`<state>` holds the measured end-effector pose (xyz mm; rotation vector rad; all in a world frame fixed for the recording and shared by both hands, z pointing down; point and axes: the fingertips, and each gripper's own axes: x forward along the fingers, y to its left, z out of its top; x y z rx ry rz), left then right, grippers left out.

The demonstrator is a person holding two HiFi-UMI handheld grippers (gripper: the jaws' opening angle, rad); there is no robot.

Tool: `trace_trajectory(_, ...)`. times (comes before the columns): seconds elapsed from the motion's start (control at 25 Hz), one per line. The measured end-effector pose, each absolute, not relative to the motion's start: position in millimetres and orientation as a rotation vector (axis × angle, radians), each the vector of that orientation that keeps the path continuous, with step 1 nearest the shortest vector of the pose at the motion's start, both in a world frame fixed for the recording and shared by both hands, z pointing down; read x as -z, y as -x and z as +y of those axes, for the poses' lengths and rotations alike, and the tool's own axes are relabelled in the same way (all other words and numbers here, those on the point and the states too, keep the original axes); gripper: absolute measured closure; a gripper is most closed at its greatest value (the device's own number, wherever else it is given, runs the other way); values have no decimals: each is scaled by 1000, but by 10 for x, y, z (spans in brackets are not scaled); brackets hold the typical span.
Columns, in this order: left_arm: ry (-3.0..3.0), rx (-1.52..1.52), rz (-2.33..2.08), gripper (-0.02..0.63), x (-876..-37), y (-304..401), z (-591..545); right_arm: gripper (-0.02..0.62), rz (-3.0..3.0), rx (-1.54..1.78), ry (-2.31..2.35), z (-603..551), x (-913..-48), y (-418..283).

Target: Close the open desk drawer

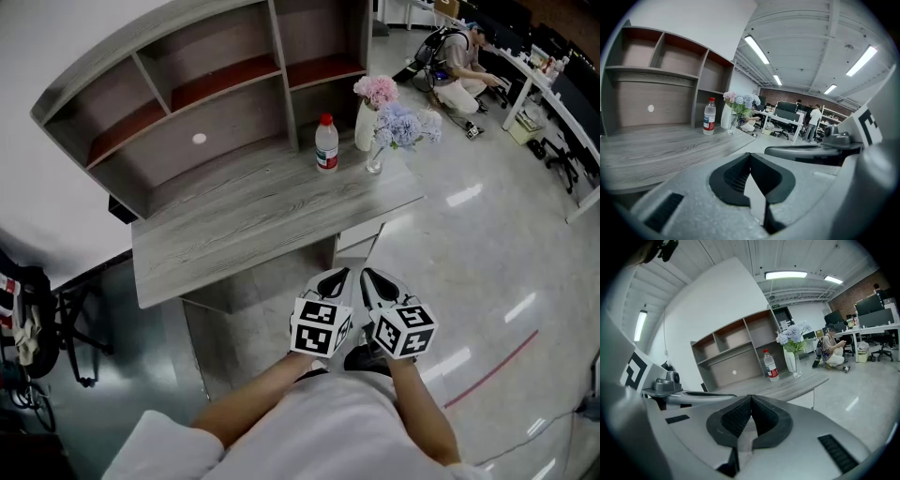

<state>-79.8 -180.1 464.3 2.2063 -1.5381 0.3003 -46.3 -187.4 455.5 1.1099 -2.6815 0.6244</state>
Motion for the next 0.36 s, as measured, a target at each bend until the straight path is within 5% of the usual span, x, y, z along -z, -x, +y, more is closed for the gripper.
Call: trace_trajectory(0.36, -2206, -303, -1538, 603, -4638, 803, -1723, 594, -2692, -607, -1106, -1815, -4503, 498)
